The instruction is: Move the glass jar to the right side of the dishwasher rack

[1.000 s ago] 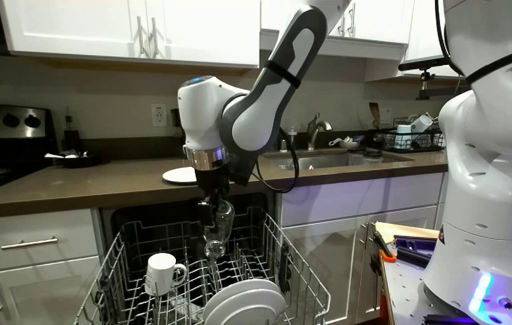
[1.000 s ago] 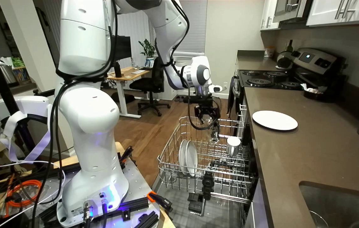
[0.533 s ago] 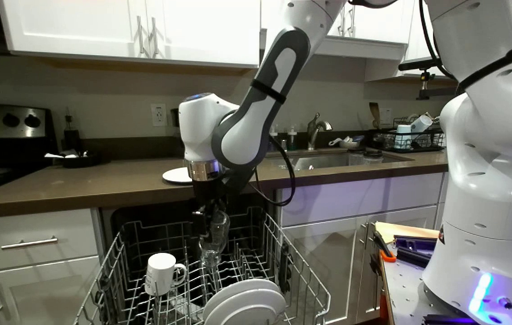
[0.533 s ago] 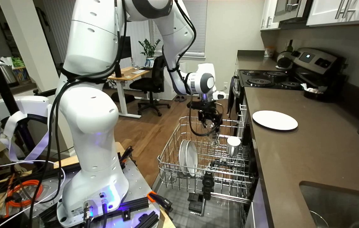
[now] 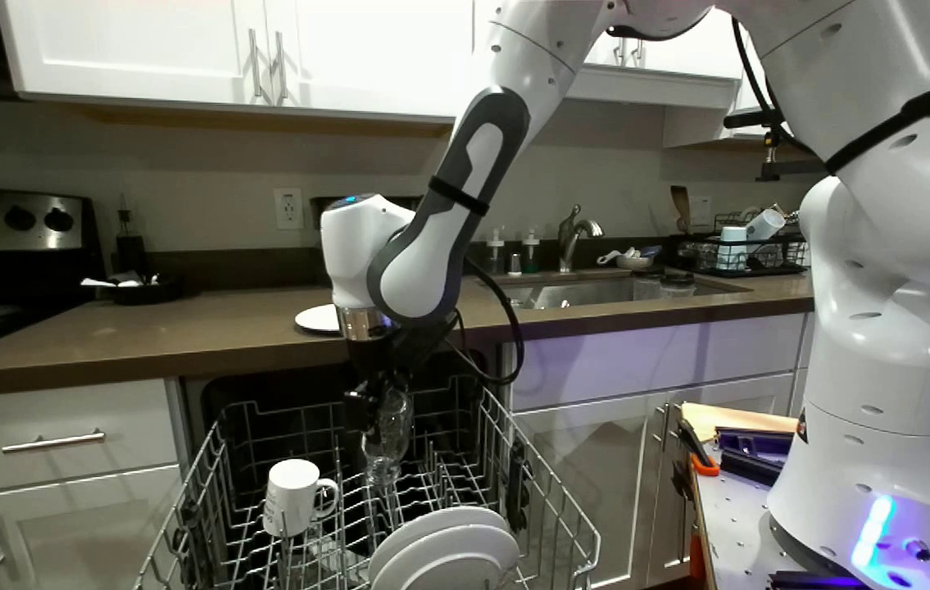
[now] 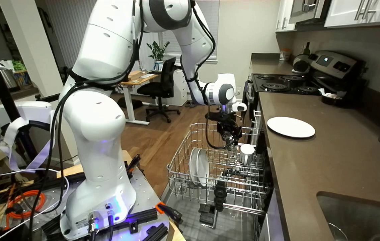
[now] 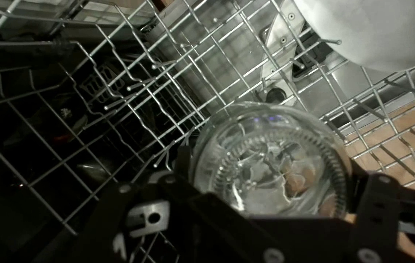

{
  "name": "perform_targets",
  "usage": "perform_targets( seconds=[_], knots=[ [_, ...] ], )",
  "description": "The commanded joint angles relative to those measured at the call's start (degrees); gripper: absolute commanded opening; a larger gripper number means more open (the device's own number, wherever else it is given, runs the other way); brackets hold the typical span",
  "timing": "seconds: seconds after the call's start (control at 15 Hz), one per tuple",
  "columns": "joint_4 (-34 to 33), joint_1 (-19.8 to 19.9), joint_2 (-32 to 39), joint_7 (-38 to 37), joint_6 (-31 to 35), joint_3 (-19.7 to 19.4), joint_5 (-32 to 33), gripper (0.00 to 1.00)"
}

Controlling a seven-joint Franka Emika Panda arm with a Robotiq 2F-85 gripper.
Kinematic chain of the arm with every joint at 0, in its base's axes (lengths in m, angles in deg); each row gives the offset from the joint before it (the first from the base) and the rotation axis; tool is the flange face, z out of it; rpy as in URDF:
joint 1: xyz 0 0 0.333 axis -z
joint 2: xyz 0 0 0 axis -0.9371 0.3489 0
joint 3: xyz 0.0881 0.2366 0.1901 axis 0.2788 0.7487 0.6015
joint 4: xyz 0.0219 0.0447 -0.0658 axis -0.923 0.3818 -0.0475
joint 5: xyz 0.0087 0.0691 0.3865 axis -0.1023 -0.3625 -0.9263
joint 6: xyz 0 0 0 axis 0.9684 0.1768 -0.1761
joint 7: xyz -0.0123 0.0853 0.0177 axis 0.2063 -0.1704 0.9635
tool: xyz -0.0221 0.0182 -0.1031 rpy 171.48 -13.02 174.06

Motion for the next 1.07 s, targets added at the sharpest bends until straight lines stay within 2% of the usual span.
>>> perform_targets(
  seconds=[0.0, 0.53, 1.0],
  knots=[
    [-1.3, 1.8, 1.2, 1.9, 0.6, 0.0, -3.8, 0.63],
    [-1.3, 4.4, 4.6, 2.7, 3.7, 1.3, -11.5, 0.63],
    [-2.6, 3.8, 8.7, 2.7, 6.1, 1.9, -14.0, 0.63]
  ],
)
